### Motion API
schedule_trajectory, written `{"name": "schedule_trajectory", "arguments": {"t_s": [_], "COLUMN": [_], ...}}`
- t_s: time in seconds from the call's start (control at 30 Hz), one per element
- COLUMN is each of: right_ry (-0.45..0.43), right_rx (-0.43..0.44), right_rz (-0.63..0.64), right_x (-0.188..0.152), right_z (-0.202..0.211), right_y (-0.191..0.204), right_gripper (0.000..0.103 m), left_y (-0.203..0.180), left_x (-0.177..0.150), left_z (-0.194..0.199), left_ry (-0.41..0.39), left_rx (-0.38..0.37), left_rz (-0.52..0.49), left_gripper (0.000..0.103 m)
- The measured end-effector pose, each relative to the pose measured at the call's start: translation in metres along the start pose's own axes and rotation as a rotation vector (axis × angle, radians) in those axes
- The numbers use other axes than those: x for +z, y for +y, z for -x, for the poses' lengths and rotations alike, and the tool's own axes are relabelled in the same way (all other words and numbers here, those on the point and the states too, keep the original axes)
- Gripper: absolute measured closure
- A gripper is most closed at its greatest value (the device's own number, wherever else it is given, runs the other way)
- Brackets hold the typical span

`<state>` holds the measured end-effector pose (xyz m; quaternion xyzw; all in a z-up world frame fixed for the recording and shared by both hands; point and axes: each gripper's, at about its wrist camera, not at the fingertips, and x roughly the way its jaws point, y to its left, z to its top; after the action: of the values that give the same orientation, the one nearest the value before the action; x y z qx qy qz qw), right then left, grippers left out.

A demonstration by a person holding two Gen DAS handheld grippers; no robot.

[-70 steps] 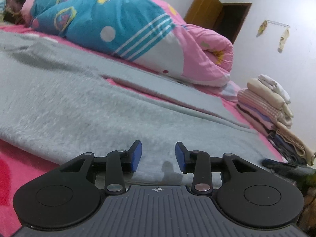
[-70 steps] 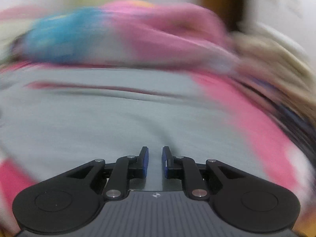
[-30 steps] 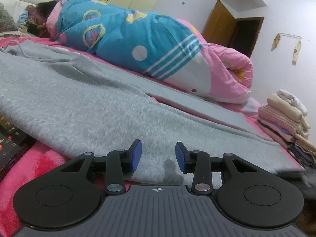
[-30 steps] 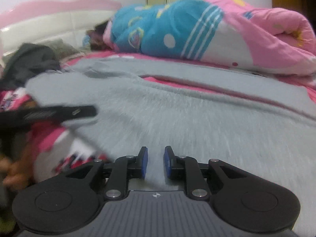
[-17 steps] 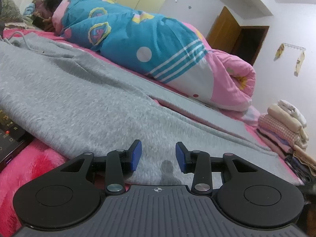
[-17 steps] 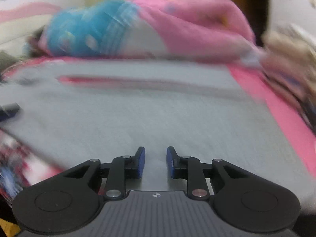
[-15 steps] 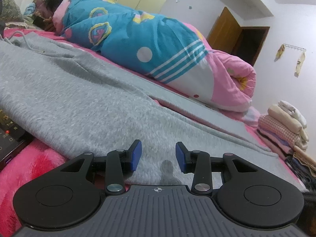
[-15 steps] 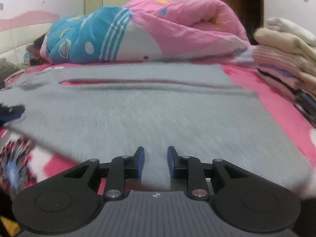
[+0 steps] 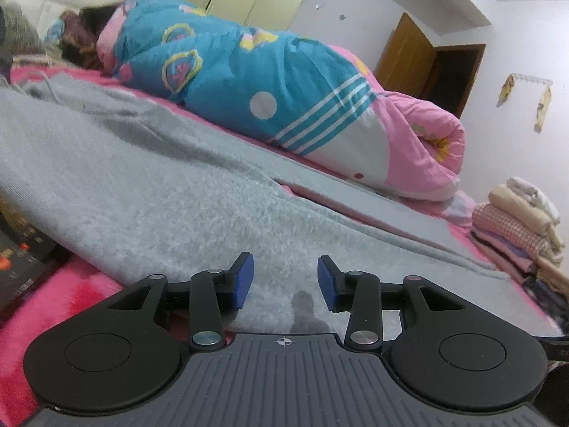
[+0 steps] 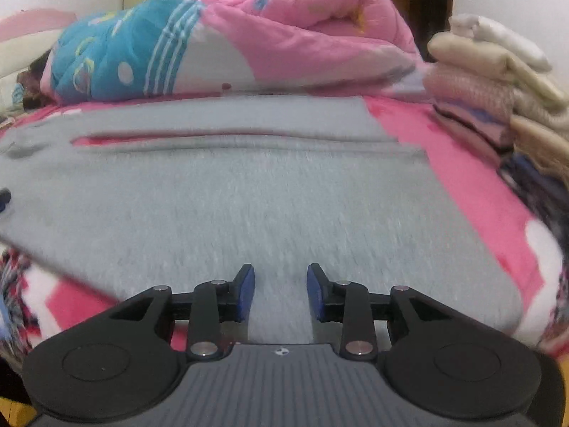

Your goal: Fold clothes

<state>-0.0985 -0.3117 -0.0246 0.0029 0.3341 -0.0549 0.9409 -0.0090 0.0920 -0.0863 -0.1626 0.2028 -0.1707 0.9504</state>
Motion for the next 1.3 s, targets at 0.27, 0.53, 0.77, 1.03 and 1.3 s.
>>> {"name": "schedule_trajectory", "arguments": {"t_s": [0.27,0.53,0.77,1.03,1.3], "right_ry": [-0.021,0.000,0.171,0.184,0.201], "right_rx": [0.151,0.608,0.662,0.687,0.783], "right_rz": [0.224,0.326,0.456,0.531,0.502], "right_x": [0.067,0.141,0.122,0.132,0.132], "right_z": [0.010,-0.068,-0.126,-0.107,-0.154], "right_y": [0.053,0.202,0.255,0.256,0.314], "right_gripper": [0.069,0.075,0.078,0.079,0.078], "left_y": [-0.001,0.011,0.017,0.017,0.010], "left_x": [0.010,0.005,0.006,0.005,-0.002], "left_z": [-0.006,0.004,0.007,0.012,0.021], "left_ry": [0.048,0.056,0.091,0.116,0.108], "left_rx": [0.015,-0.010,-0.033,-0.048,-0.021], "left_rz": [-0.005,0.050,0.043,0.015,-0.066], "left_gripper": [0.062,0.062,0.062,0.062,0.062]}}
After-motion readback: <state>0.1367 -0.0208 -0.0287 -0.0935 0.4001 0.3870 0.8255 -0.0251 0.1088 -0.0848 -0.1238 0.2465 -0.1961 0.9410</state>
